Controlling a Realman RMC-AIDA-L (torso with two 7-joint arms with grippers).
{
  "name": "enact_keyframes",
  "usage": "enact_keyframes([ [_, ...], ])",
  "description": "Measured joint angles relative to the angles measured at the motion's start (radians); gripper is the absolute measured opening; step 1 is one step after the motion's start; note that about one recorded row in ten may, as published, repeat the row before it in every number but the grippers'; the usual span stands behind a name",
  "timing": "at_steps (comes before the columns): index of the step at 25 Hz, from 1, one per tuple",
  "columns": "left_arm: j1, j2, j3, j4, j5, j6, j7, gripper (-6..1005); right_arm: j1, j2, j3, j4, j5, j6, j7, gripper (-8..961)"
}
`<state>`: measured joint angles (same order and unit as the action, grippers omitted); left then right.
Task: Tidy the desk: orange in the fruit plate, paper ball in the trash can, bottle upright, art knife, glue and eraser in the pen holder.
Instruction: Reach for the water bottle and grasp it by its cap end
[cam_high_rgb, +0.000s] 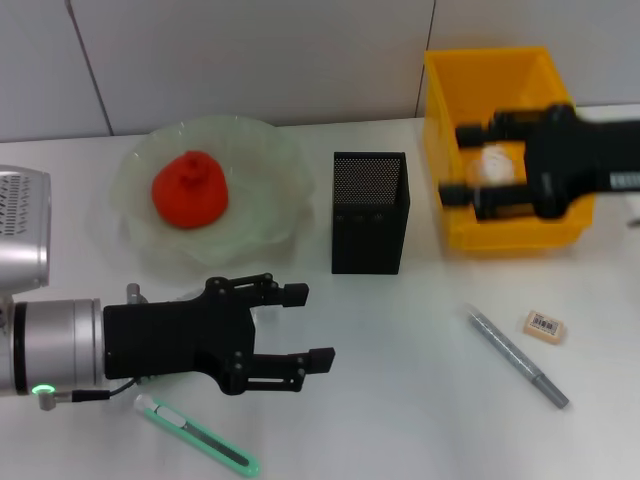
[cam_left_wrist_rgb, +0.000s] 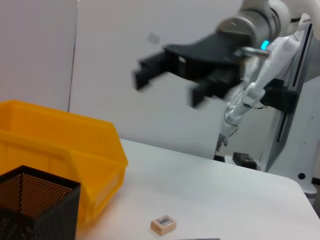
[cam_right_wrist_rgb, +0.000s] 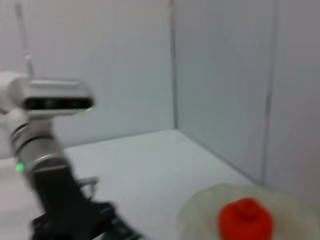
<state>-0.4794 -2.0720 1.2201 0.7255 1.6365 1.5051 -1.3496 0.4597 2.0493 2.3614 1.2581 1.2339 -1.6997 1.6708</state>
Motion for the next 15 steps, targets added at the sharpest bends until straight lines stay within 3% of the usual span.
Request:
enact_keyframes([
  [9, 0.009, 0.002, -0.015, 0.000, 0.000, -0.010, -0.022, 824, -0.034, -0.009, 0.051, -0.001, -0.035, -0.196, -0.004, 751],
  [15, 0.008, 0.005, -0.022, 0.007, 0.000, -0.010, -0.067, 824, -0.075, -0.008, 0.071, 0.001, -0.047, -0.250, -0.035, 751],
])
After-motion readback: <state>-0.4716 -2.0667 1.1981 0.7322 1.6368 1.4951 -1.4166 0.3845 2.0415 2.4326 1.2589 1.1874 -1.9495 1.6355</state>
